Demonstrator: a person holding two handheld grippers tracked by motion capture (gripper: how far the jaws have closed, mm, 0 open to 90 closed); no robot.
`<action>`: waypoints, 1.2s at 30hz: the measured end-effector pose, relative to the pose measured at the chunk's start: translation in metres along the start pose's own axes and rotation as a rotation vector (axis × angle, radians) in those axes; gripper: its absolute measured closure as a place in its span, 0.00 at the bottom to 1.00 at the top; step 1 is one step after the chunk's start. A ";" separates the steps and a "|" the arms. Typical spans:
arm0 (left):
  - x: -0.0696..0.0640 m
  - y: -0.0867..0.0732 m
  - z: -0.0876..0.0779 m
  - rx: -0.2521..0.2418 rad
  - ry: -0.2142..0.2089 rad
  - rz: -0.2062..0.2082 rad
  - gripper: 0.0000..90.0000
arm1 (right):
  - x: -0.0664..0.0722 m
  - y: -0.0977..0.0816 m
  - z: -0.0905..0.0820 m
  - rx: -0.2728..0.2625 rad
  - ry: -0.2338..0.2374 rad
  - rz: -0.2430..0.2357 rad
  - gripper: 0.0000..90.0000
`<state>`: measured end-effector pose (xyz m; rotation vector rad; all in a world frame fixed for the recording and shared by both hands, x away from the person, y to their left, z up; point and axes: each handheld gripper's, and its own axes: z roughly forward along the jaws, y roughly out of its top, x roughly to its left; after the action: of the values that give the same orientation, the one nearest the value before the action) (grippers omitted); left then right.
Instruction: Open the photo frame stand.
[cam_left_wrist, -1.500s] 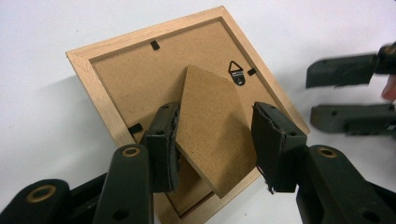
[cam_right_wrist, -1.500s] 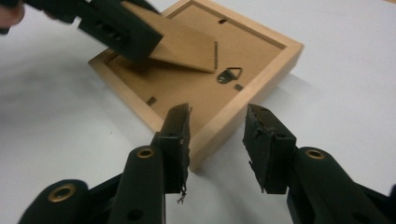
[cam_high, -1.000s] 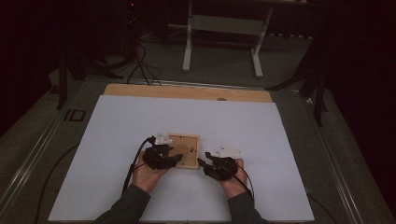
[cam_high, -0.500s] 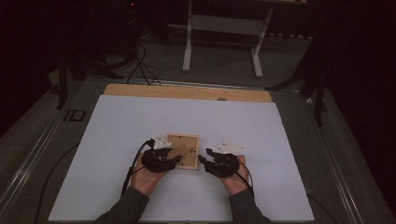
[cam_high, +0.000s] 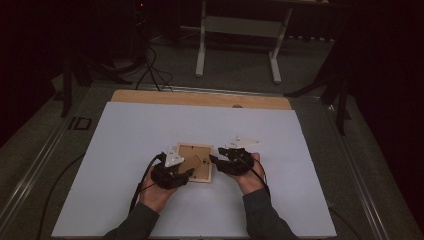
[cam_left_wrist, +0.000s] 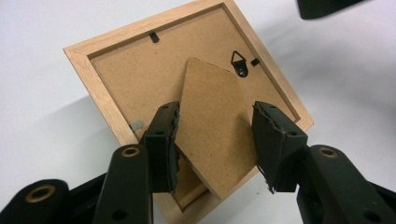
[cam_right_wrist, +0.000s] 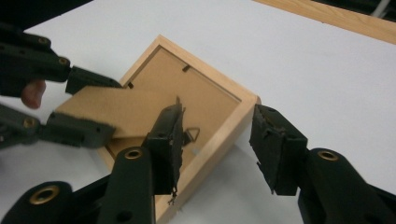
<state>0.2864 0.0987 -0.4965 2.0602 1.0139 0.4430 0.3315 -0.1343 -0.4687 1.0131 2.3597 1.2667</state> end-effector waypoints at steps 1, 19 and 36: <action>-0.002 0.000 -0.001 -0.004 0.007 0.014 0.59 | 0.000 0.001 0.001 0.003 0.005 0.001 0.62; -0.010 -0.008 -0.005 -0.017 0.044 0.080 0.59 | -0.027 0.001 0.031 0.079 0.120 0.129 0.55; -0.006 -0.009 -0.008 -0.006 -0.002 0.083 0.59 | -0.034 -0.001 0.037 0.087 0.201 0.171 0.56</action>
<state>0.2735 0.1011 -0.4984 2.1030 0.9272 0.4855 0.3755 -0.1355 -0.4942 1.1873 2.5434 1.3966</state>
